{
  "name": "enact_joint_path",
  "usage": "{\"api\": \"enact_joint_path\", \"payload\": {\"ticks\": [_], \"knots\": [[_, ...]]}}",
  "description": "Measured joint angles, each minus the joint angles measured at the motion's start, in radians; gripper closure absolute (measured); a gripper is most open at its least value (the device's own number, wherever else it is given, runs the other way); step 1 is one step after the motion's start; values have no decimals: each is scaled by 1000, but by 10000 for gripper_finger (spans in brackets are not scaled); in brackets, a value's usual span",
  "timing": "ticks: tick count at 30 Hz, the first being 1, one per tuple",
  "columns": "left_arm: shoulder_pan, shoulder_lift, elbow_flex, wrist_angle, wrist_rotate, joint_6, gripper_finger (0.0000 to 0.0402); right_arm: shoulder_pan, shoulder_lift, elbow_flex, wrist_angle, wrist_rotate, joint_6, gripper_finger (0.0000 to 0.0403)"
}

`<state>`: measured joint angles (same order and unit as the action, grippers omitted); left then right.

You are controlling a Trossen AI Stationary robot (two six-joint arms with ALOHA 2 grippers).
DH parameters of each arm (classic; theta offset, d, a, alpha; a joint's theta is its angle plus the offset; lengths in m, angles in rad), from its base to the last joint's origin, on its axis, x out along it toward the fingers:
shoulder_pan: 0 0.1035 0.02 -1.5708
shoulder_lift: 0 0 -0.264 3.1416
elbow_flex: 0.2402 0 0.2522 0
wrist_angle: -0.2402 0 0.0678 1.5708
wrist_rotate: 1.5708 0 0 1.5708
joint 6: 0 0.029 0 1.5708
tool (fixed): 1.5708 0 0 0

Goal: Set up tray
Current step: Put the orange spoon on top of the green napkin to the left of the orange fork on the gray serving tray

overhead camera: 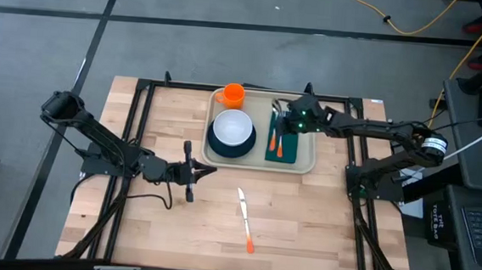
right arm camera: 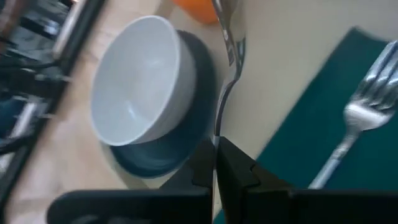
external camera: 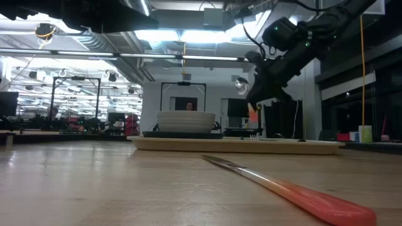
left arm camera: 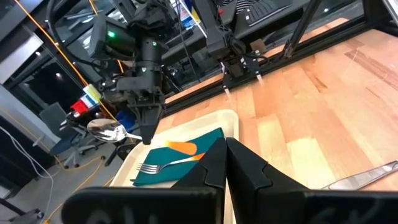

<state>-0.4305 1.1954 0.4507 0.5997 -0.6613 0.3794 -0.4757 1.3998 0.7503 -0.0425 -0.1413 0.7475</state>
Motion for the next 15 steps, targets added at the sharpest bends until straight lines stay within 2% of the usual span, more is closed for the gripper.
{"api": "enact_joint_path", "payload": {"ticks": [15], "knots": [[0,0,0,2,0,0,398,-48,36,-72,42,-18,87,394]]}}
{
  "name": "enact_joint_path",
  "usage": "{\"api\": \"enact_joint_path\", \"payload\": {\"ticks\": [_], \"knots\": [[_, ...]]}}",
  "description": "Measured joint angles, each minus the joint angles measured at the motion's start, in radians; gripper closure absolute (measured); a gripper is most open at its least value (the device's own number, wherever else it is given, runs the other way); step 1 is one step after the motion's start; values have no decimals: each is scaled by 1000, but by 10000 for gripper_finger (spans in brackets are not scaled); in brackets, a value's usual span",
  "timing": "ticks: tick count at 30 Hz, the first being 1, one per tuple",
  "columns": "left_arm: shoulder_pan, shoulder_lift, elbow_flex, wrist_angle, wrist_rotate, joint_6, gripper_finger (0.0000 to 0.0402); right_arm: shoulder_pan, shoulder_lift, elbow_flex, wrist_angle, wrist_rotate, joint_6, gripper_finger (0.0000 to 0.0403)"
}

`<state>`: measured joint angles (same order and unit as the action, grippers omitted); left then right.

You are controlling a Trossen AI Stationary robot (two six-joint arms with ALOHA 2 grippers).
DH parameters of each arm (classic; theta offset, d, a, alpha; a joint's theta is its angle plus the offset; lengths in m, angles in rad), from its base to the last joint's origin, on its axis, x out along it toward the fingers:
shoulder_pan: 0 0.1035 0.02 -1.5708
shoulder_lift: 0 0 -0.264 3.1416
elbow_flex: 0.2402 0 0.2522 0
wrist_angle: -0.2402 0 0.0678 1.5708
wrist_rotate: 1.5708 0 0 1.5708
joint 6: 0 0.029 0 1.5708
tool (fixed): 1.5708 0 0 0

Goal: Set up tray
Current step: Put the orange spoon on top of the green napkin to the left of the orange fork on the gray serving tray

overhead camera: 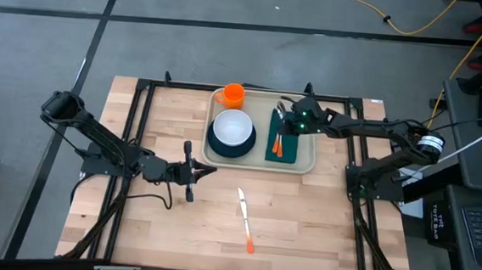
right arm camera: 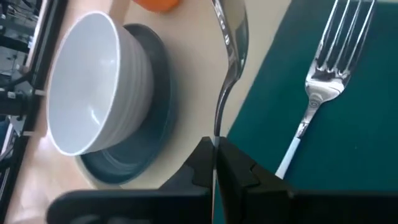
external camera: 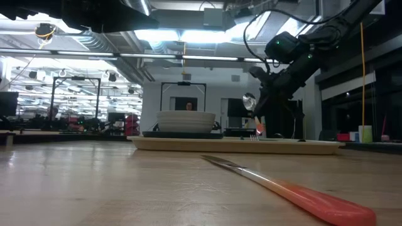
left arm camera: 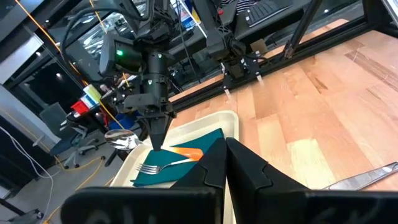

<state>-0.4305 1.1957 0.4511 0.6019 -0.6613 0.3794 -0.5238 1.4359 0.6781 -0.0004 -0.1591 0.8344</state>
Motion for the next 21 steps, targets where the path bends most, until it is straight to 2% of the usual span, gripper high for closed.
{"api": "enact_joint_path", "payload": {"ticks": [11,21], "knots": [[0,0,0,0,3,0,397,-65,98,0,31,-125,27,394],[0,0,0,1,4,0,397,-116,111,18,4,-183,57,394]]}}
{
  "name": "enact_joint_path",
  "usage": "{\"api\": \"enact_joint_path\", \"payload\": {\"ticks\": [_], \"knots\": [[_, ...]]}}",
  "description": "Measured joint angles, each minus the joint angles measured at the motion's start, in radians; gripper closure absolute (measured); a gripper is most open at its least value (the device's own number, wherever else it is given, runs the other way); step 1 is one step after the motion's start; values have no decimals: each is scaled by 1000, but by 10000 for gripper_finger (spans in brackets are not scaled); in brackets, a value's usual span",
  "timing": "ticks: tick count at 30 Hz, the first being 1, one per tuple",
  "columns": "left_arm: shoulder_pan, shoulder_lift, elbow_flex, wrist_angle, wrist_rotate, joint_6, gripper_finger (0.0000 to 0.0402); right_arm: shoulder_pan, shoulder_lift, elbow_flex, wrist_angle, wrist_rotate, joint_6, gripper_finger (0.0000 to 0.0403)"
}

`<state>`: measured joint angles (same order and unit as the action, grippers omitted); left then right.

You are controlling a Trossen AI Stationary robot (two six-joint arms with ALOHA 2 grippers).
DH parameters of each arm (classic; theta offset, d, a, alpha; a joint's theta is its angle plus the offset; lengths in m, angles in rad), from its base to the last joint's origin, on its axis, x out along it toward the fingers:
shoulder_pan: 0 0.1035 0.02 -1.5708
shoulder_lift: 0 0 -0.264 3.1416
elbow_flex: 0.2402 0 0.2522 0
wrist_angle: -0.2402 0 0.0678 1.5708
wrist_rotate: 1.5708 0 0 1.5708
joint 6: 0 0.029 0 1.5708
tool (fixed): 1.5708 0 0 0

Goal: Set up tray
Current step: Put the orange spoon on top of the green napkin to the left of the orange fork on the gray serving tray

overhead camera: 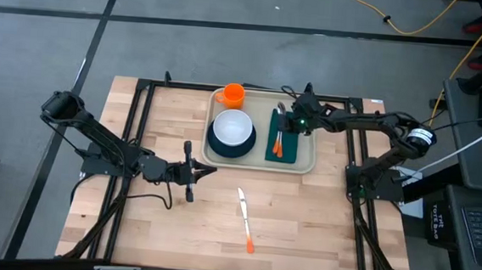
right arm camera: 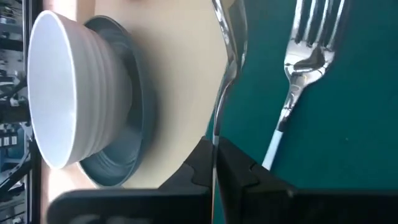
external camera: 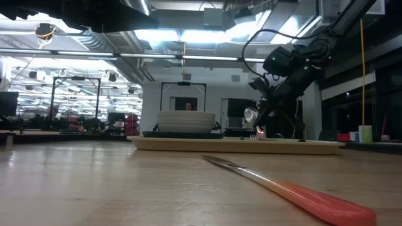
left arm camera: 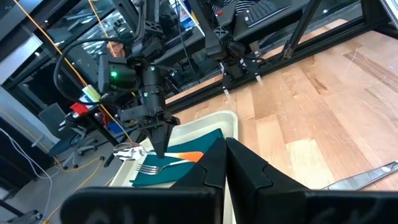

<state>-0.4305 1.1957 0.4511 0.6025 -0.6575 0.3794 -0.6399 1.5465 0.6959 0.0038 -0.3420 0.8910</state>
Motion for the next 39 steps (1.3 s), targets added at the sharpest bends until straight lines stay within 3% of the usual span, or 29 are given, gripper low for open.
{"api": "enact_joint_path", "payload": {"ticks": [5,12,28,39], "knots": [[0,0,0,8,0,0,394,0,9,109,-120,-7,-46,395],[0,0,0,12,4,0,399,-6,66,283,-419,57,-115,396],[0,0,0,16,4,0,400,0,218,280,-338,-14,-24,396],[0,0,0,15,4,0,395,0,245,280,-307,-29,40,395]]}}
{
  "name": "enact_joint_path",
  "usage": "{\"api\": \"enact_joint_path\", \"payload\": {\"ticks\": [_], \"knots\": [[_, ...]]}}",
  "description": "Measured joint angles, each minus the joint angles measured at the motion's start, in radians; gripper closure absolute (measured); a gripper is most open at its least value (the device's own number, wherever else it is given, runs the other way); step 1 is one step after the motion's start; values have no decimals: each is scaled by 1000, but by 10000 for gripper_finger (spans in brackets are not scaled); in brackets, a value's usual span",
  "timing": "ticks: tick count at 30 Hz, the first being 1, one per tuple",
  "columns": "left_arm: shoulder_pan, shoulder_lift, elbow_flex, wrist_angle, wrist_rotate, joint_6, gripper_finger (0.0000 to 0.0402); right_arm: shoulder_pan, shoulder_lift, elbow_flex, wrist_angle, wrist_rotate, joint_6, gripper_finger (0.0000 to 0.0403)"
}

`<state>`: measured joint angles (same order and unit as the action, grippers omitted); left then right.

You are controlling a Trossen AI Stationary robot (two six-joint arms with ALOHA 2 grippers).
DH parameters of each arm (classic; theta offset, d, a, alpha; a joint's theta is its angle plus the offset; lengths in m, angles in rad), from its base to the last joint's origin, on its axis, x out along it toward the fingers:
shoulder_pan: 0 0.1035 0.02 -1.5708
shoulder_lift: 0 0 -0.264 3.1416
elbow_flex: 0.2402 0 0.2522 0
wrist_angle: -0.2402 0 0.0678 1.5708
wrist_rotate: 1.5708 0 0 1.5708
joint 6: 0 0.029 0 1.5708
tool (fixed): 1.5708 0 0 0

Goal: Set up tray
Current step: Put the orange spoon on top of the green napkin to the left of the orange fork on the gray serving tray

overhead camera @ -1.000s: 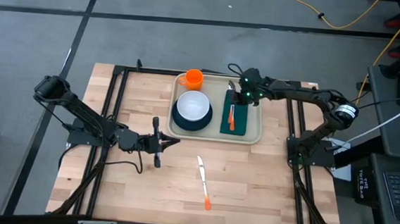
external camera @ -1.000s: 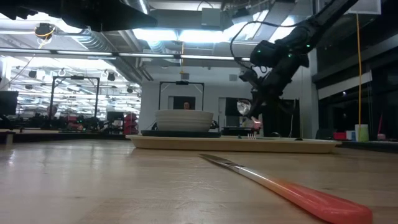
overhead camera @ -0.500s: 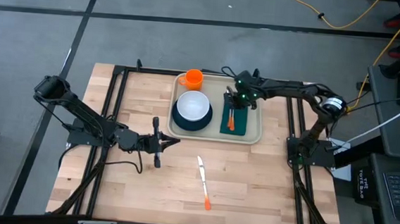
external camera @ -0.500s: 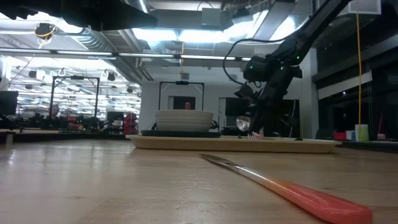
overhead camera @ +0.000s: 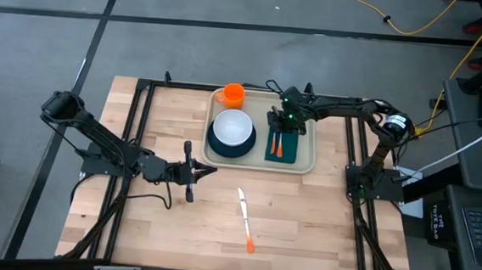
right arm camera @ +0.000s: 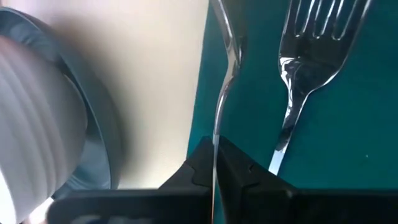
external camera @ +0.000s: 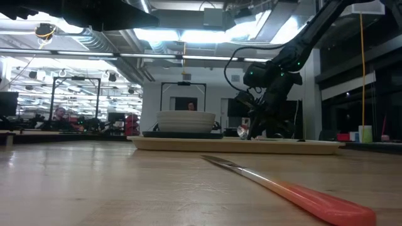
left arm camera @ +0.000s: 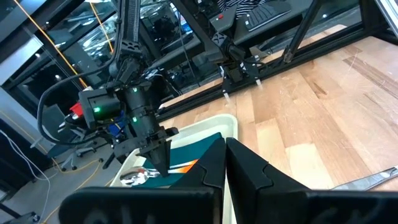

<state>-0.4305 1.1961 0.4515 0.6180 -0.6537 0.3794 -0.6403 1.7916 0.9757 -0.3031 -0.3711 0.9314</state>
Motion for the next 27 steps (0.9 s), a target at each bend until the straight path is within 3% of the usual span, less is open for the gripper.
{"api": "enact_joint_path", "payload": {"ticks": [27], "knots": [[0,0,0,0,0,0,394,0,0,0,-9,37,58,394]]}}
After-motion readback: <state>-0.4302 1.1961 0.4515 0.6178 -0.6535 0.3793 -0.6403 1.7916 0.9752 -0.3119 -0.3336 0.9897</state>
